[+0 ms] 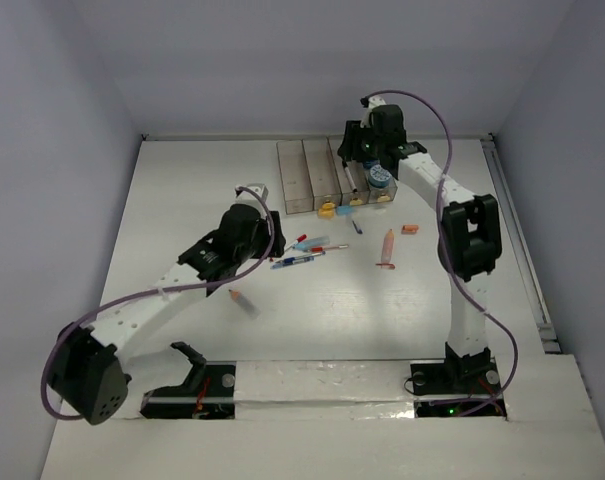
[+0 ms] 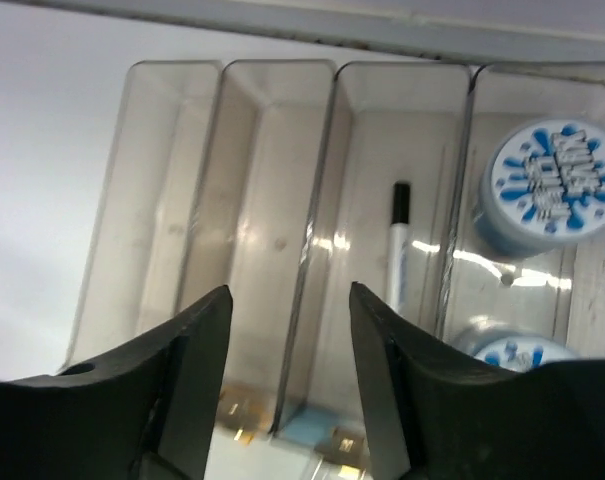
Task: Sort the stationery into containers
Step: Place the pen in the storage box, then pick up the pen from the center of the board.
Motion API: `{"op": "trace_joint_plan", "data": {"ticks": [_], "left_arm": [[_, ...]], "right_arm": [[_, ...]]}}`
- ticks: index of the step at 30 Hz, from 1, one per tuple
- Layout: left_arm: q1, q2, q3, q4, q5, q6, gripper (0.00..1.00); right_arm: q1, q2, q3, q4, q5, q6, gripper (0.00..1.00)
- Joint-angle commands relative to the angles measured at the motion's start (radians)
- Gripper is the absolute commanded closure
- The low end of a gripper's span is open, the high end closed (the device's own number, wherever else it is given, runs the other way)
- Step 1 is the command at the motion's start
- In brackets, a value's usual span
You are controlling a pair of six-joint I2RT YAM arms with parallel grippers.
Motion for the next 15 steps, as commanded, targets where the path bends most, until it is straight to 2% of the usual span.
{"op": "trace_joint_plan", "data": {"ticks": [1, 2, 4, 8, 15], "left_arm": [[0.008, 0.097, -0.013, 0.083, -0.04, -0.039, 0.47], [0.008, 0.122, -0.024, 0.097, -0.026, -0.038, 0.49], [0.008, 0.187, -0.029, 0.141, 0.0, -0.019, 0.5], [0.008, 0.269, -0.014, 0.175, 0.028, 0.025, 0.5], [0.008, 0.407, 0.065, 0.167, 0.003, 0.093, 0.52]], "right_arm": [[-0.001, -0.201, -0.136, 0.121, -0.09, 0.037, 0.47], [-0.001, -0.226, -0.171, 0.153, -0.108, 0.043, 0.54], [-0.001, -0.284, -0.226, 0.18, -0.133, 0.06, 0.58], [0.027, -0.341, -0.316, 0.225, -0.159, 0.074, 0.71], [0.056, -0.361, -0.346, 0.243, -0.207, 0.091, 0.75]]}}
